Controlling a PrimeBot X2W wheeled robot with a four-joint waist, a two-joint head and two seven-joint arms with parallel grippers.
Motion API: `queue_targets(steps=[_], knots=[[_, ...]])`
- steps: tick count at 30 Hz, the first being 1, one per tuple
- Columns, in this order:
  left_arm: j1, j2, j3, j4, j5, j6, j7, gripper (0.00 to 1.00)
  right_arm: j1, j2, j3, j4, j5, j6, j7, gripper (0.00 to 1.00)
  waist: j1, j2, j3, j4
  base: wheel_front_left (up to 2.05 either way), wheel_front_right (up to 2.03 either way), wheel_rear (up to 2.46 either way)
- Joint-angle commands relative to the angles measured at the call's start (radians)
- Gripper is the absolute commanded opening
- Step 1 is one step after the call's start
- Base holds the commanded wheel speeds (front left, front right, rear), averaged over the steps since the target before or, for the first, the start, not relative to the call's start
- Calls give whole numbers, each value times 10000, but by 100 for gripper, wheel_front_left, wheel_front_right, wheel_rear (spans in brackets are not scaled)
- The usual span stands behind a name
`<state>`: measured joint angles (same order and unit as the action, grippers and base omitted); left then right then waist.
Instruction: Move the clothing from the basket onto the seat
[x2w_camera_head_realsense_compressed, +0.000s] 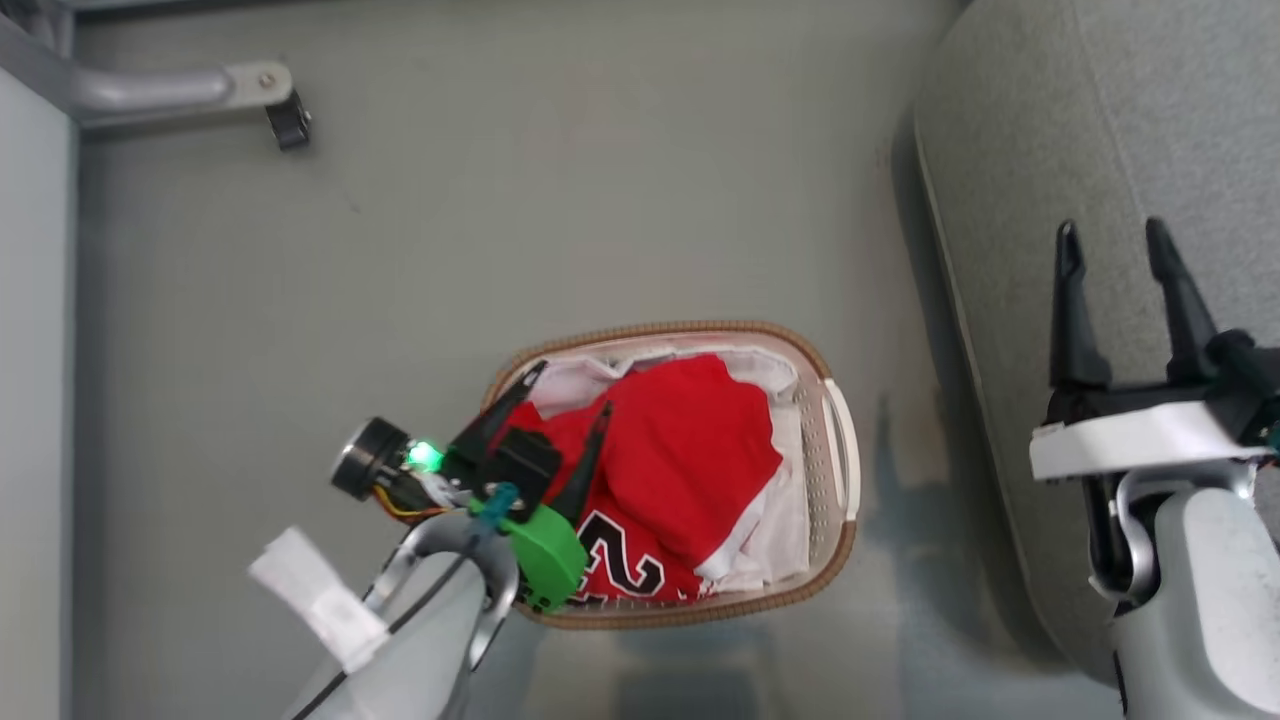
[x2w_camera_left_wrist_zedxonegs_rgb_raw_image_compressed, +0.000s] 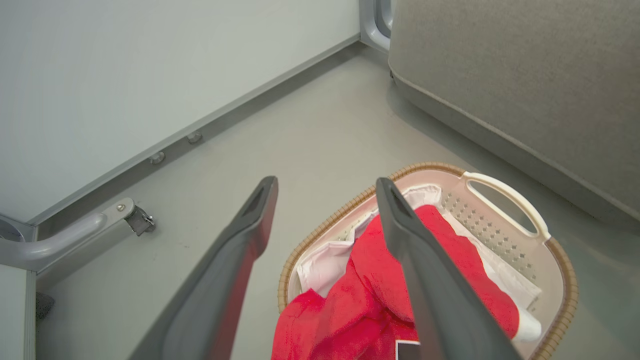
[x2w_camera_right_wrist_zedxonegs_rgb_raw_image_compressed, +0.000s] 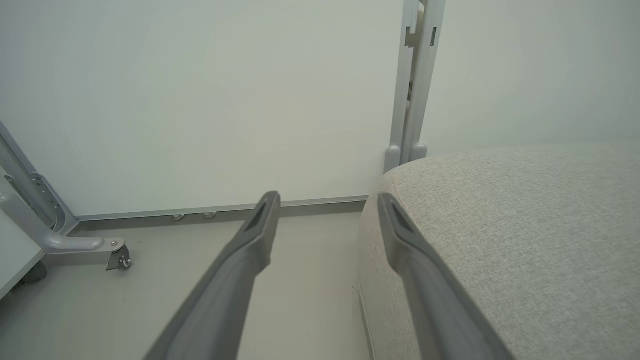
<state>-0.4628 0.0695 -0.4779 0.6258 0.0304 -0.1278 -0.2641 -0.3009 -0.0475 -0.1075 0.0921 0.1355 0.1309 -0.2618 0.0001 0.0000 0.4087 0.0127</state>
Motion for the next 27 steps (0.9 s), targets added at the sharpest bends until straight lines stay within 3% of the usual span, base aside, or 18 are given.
queue_targets(steps=[1, 8, 12, 22, 27], knots=[[-424, 30, -480, 403, 114, -29, -7, 100, -277, -51, -100, -125, 62, -3, -49, 100, -1, 0, 1586, -397, 0, 0, 0], [-1700, 19, -3665, 2687, -417, -29, -7, 100, -845, -46, -248, -535, 250, -3, -49, 100, -1, 0, 2670, -763, 0, 0, 0], [-2353, 15, -4928, 3581, -657, -21, -7, 100, -1040, -46, -194, -650, 375, -3, -49, 100, -1, 0, 3088, -922, 0, 0, 0], [-3567, 124, -6687, 4211, -98, -23, -7, 100, -1298, -45, -24, -805, 754, -3, -49, 100, -1, 0, 3844, -1231, 0, 0, 0], [-3971, 83, -6954, 4819, -115, -23, -7, 100, -1400, -46, 34, -840, 895, -3, -49, 100, -1, 0, 4078, -1353, 0, 0, 0]])
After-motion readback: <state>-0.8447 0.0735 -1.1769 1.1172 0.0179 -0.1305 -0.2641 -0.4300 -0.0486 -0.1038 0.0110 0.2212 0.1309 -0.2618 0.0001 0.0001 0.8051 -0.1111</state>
